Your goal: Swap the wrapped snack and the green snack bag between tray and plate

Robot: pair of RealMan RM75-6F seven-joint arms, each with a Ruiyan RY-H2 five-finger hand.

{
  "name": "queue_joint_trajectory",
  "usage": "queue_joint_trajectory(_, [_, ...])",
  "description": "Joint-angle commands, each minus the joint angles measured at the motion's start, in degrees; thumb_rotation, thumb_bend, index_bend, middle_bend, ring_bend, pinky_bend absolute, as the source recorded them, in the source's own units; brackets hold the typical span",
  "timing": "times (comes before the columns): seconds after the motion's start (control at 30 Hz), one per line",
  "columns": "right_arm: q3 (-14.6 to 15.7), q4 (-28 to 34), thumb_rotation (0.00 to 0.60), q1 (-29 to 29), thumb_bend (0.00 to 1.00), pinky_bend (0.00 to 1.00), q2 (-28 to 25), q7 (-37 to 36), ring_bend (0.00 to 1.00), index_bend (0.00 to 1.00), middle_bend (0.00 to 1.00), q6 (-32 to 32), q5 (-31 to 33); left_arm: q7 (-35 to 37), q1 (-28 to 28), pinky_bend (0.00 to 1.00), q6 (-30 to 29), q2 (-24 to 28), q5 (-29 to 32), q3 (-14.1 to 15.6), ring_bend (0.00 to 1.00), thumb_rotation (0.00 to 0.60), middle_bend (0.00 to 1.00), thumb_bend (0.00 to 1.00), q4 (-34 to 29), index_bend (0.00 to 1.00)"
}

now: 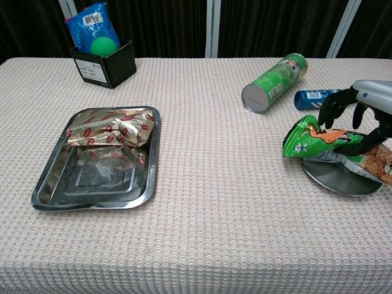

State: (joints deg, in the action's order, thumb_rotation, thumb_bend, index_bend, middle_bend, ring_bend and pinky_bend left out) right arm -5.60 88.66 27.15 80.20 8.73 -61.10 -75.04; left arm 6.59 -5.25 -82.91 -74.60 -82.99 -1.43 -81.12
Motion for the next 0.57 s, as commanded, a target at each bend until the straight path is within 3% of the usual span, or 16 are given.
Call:
queue_joint_trajectory(0.03, [0.7, 3.36, 0.6, -1.47, 0.0, 0.3, -3.83, -1.04, 0.15, 0.22, 0.29, -2.25, -1.79, 0.35, 0.31, 0.07, -0.79, 0.75, -0.5, -0.06, 0.0, 0.6, 0.07, 0.12, -0.94, 0.13])
queue_joint_trajectory(0.17, [2.82, 8.91, 0.6, -5.06, 0.0, 0.23, -11.84, -3.58, 0.12, 0.15, 0.25, -6.38, -4.83, 0.25, 0.8, 0.07, -2.23, 2.39, -1.79, 0.16, 0.0, 0.6, 0.07, 0.12, -2.92, 0.13])
queue_joint_trajectory(0.3, [4.27, 10.31, 0.6, -11.58, 0.0, 0.11, -17.8, -11.31, 0.07, 0.1, 0.2, -15.98, -8.25, -0.48, 1.09, 0.07, -2.63, 3.87, -2.89, 0.78, 0.0, 0.6, 0.07, 0.12, -4.51, 0.13])
queue_joint_trajectory(0.43, [5.23, 3.16, 0.6, -17.94, 0.0, 0.0, -15.76, -12.84, 0.0, 0.0, 0.07, -26.29, -10.67, -1.87, 1.32, 0.07, -3.07, 4.96, -4.49, 1.67, 0.0, 0.6, 0.07, 0.12, -4.26, 0.13])
queue_joint_trajectory(0.57, [5.98, -5.55, 0.6, -22.92, 0.0, 0.0, -9.4, -8.07, 0.0, 0.0, 0.0, -31.99, -9.75, -5.05, 2.64, 0.07, -4.76, 4.11, -4.54, 2.06, 0.0, 0.6, 0.07, 0.12, -2.04, 0.13])
